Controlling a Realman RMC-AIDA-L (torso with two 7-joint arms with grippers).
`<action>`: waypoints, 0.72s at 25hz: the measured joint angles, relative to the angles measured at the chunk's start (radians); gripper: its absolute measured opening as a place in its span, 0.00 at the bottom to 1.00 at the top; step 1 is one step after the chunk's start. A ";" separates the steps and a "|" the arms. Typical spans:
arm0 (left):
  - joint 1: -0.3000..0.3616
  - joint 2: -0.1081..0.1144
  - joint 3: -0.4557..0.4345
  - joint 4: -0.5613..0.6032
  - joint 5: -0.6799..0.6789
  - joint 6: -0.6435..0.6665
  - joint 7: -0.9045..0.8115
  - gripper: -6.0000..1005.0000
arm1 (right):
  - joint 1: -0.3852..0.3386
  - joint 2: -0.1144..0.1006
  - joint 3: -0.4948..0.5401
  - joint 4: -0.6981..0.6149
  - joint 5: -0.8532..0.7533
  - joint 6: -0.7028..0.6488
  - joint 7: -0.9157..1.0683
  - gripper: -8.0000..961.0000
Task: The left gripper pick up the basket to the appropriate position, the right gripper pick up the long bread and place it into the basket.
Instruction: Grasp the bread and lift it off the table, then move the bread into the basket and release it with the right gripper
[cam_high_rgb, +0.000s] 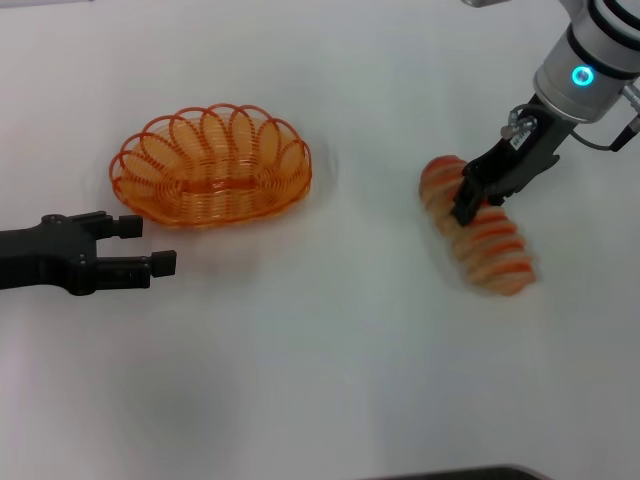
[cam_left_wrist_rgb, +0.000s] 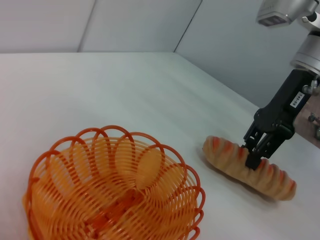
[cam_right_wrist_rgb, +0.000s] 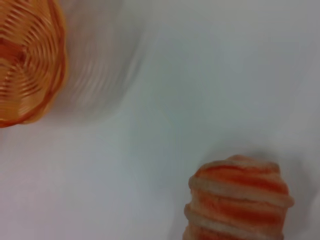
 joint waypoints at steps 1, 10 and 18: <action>-0.001 0.000 0.000 0.000 0.000 0.000 0.000 0.90 | 0.000 0.000 0.001 -0.001 0.001 -0.001 -0.001 0.45; 0.000 0.000 0.000 0.000 0.001 -0.005 -0.002 0.90 | -0.023 -0.012 0.077 -0.075 0.092 -0.008 -0.045 0.43; 0.000 0.001 0.000 0.001 0.003 0.003 -0.039 0.90 | -0.087 -0.042 0.226 -0.105 0.411 0.121 -0.299 0.43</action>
